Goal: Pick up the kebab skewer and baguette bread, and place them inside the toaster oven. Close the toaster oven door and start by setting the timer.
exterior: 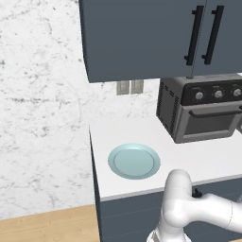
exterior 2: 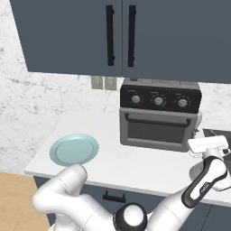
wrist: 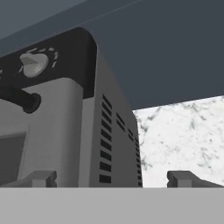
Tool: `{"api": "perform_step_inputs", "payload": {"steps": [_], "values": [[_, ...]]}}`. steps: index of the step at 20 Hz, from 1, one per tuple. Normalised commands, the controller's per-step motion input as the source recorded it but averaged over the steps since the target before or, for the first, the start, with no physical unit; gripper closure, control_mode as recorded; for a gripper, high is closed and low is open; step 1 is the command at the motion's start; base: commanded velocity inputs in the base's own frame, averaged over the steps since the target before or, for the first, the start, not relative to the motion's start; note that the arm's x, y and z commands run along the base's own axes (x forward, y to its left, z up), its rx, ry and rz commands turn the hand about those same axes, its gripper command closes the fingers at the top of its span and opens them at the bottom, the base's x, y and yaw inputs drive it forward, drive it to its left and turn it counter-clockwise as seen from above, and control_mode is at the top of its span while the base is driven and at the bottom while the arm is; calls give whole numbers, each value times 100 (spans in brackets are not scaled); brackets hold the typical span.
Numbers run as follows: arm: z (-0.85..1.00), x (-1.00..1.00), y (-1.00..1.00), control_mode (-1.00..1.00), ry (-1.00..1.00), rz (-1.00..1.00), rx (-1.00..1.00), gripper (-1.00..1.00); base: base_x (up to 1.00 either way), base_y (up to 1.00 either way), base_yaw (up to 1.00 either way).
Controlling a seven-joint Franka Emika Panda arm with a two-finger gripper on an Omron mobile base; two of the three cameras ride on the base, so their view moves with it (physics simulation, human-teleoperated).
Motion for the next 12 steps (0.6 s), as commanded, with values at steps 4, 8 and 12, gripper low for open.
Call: {"api": "perform_step_inputs", "payload": {"steps": [4, 8, 12], "values": [[0, 14, 3, -100, 0, 0, 0, -100, 0, 0, 0], [0, 18, 9, -100, 0, 0, 0, -100, 0, 0, 0], [0, 11, 11, -100, 0, 0, 0, -100, 0, 0, 0]]}}
